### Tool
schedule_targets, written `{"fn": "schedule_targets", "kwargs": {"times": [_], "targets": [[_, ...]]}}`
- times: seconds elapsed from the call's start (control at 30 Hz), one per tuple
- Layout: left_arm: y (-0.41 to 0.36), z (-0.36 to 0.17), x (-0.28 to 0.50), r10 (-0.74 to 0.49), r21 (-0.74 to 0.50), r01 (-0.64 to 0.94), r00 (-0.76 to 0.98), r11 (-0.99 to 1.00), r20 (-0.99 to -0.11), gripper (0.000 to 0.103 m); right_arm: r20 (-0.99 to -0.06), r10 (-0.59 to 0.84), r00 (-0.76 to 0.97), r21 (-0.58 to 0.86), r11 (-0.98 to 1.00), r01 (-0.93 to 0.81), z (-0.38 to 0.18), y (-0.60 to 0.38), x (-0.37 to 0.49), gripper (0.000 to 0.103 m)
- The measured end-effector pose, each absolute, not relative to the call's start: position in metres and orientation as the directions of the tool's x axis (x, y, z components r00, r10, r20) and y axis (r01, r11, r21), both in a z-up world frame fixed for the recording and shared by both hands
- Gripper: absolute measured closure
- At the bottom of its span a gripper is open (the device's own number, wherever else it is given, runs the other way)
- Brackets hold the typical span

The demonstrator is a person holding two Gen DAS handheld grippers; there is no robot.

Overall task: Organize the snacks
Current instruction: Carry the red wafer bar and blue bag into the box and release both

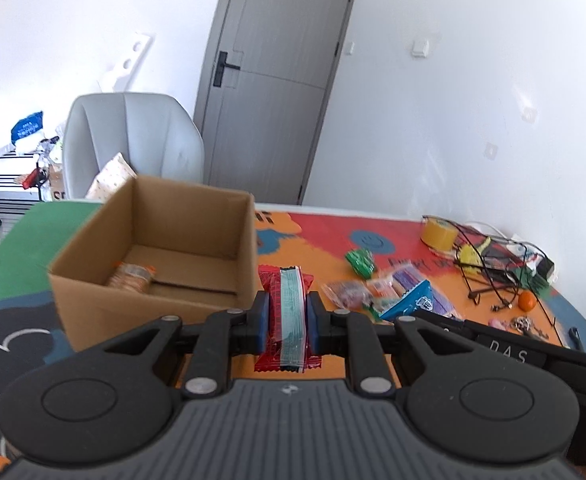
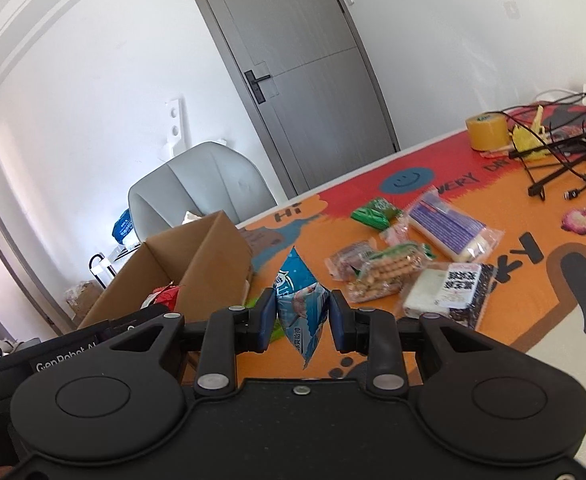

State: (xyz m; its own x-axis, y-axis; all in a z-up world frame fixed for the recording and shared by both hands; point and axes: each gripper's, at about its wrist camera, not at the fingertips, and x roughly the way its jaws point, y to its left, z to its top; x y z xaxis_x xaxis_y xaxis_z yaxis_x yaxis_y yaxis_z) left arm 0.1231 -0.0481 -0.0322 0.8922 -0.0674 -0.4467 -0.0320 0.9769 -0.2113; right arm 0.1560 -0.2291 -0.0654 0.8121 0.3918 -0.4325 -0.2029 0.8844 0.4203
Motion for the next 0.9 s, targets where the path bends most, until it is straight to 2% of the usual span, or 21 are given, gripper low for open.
{"fn": "schedule_targets", "kwargs": {"times": [0.63, 0.9], "targets": [[0.016, -0.004, 0.104, 0.021, -0.225, -0.115, 0.924, 0.967, -0.382, 0.085, -0.378, 0.468, 0.799, 0.391, 0.863, -0.32, -0.028, -0.16, 0.158, 0.074], [0.042, -0.005, 0.117, 0.042, -0.237, -0.145, 0.919, 0.961, -0.391, 0.085, -0.384, 0.483, 0.787, 0.373, 0.861, -0.346, -0.023, -0.132, 0.167, 0.074]]}}
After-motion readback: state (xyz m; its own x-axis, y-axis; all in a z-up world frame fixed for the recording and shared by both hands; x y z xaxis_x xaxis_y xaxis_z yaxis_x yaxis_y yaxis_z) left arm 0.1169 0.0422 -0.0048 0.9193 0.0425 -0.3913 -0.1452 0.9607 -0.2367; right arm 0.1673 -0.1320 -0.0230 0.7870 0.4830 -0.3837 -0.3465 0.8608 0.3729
